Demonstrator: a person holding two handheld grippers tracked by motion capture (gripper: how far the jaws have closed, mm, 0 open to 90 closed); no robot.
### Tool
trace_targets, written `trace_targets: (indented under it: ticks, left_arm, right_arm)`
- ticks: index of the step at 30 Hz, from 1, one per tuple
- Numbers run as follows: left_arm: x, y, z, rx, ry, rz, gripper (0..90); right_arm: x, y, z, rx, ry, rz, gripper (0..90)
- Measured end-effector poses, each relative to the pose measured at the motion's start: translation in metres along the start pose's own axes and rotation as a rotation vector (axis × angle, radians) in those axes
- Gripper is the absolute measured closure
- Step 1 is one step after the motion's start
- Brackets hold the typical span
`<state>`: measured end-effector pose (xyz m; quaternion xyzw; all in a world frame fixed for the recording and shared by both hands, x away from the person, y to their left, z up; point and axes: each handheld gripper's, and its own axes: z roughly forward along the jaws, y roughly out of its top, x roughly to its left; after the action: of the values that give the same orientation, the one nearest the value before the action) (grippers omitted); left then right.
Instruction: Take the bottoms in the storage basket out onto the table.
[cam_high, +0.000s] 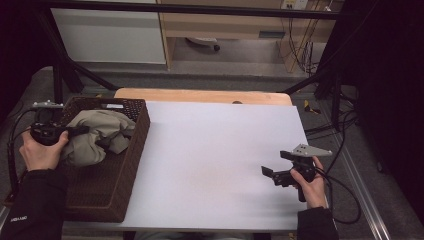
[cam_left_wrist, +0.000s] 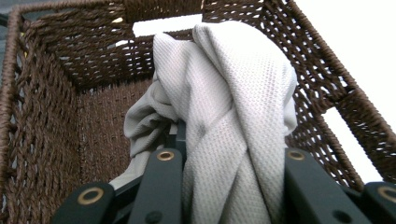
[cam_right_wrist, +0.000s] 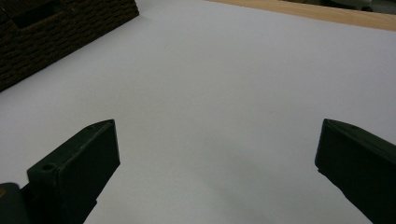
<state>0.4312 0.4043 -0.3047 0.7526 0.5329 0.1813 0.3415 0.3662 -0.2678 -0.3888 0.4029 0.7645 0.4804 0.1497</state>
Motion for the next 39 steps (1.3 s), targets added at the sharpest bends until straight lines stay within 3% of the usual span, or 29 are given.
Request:
trace_targets:
  ticks: [25,39]
  left_arm:
    - [-0.021,0.014,-0.028,-0.027,-0.066,0.062,70.6]
    - [-0.029,0.024,-0.051,-0.078,-0.080,0.080,70.6]
  right_arm:
    - [0.001,0.001,-0.001,0.000,0.001,-0.001,0.4]
    - [0.001,0.001,-0.002,-0.003,0.000,-0.004,0.4]
